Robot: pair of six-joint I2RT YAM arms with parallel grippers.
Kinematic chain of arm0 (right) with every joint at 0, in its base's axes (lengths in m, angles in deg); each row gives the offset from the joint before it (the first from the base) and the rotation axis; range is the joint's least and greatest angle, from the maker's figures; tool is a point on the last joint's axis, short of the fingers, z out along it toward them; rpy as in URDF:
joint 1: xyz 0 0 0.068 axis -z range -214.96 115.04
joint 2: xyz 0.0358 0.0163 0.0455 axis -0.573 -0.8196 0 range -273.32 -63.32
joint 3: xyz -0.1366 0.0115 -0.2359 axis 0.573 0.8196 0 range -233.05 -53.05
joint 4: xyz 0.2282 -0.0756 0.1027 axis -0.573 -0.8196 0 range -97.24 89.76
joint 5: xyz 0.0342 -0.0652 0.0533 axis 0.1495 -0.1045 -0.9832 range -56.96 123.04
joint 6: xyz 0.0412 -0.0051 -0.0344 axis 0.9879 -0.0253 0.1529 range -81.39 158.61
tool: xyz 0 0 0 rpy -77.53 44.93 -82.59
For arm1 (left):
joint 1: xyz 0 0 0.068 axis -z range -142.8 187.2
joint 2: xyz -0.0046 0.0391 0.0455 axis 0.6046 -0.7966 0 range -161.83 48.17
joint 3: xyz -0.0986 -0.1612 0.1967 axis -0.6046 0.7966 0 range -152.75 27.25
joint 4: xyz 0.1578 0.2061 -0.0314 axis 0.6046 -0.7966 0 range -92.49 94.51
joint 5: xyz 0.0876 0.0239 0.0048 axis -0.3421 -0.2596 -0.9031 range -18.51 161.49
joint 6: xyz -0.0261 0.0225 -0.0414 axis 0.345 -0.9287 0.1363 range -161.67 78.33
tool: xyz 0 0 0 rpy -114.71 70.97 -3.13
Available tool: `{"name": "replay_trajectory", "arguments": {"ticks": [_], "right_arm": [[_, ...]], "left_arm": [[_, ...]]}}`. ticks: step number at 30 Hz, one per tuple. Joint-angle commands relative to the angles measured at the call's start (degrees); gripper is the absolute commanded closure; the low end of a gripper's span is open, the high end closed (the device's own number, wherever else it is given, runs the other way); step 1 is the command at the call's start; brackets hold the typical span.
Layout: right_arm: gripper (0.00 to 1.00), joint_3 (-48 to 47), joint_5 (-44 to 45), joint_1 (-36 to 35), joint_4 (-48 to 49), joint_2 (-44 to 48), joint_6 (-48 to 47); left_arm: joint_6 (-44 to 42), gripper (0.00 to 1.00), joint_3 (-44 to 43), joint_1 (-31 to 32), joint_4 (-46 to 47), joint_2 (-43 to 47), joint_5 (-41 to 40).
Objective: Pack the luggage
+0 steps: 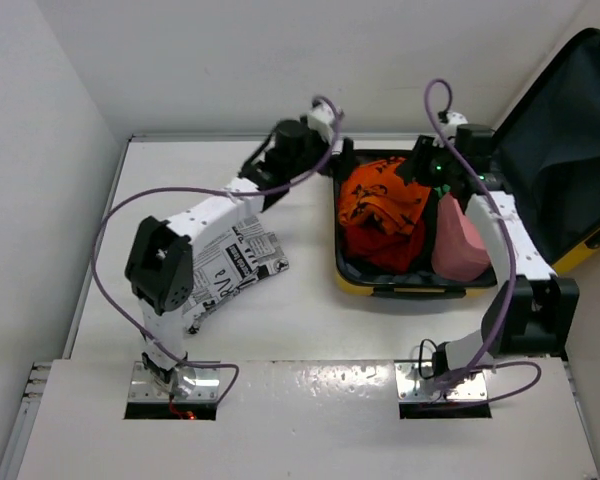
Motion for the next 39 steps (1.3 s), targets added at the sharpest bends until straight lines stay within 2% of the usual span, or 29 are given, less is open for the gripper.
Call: {"name": "replay_trajectory", "arguments": {"ticks": [1, 2, 4, 7, 8, 10, 12, 14, 16, 17, 18, 20, 21, 24, 26, 30, 36, 39], "right_arm": [[0.57, -0.01, 2.21, -4.46, 3.33, -4.13, 0.02], [0.57, -1.15, 3.09, -5.68, 1.15, -8.32, 0.11], [0.58, -1.94, 4.76, -7.62, -3.06, -12.82, 0.28], [0.59, -0.90, 9.67, -9.91, -4.94, -19.58, -0.59], [0.59, 0.50, 10.91, -10.09, -4.24, -20.57, -0.60], [0.59, 1.56, 14.41, -10.00, -3.27, -23.11, -2.08], [0.58, 2.09, 15.40, -9.48, -0.91, -23.66, -4.80], [0.54, 0.52, 15.84, -8.95, -1.15, -23.92, -7.18], [0.42, -3.08, 10.51, -7.46, -2.12, -22.61, -7.71], [0.37, -3.70, 6.74, -7.10, -2.30, -20.95, -7.98], [0.27, -5.71, 5.05, -6.84, -2.91, -18.58, -8.33], [0.21, -7.13, -1.54, -6.49, -4.84, -13.94, -10.08], [0.16, -9.31, -3.04, -6.66, -7.55, -12.86, -10.78], [0.08, -9.86, -8.84, -6.75, -10.89, -6.79, -15.34], [0.07, -9.42, -12.27, -7.19, -12.40, -3.55, -17.98], [0.06, -6.79, -13.16, -7.89, -15.83, 3.30, -19.92], [0.06, -7.83, -10.79, -8.33, -21.10, 5.43, -21.60], [0.06, -8.89, -9.12, -8.16, -23.48, 5.61, -23.87]], "left_arm": [[5.25, 0.00, -6.93, -3.39, -3.56, 7.99, -2.62], [5.25, 0.00, -8.24, -5.40, -6.30, 9.74, -5.42], [4.73, 0.00, -8.26, -8.31, -14.19, 11.60, -6.14], [2.10, 0.00, 0.24, -14.63, -18.89, 17.92, -8.43], [1.39, 0.00, 6.45, -18.13, -18.90, 22.03, -7.74], [-0.97, 0.00, 11.67, -21.23, -22.12, 25.65, -4.94], [-10.18, 0.00, 14.84, -23.43, -27.83, 27.68, -0.11], [-16.70, 0.00, 16.78, -24.84, -36.45, 28.22, -0.09], [-20.74, 0.00, 18.28, -27.12, -41.63, 26.47, 2.00], [-25.37, 0.00, 19.24, -28.78, -42.53, 25.85, 4.20], [-27.60, 0.00, 19.86, -32.28, -42.54, 25.06, 8.22], [-32.94, 0.00, 19.87, -35.12, -45.42, 19.82, 10.89], [-34.81, 0.00, 16.39, -37.57, -47.44, 17.08, 14.03], [-40.00, 0.00, 11.10, -41.09, -52.11, 7.85, 16.78], [-42.28, 0.00, 9.51, -41.11, -52.99, 5.03, 16.27], [-47.38, 0.00, 7.74, -40.58, -53.70, -0.07, 13.89], [-52.82, 0.00, 1.16, -39.53, -61.76, -11.06, 17.31], [-54.07, 0.00, 3.16, -39.00, -60.66, -11.77, 17.84]]}}
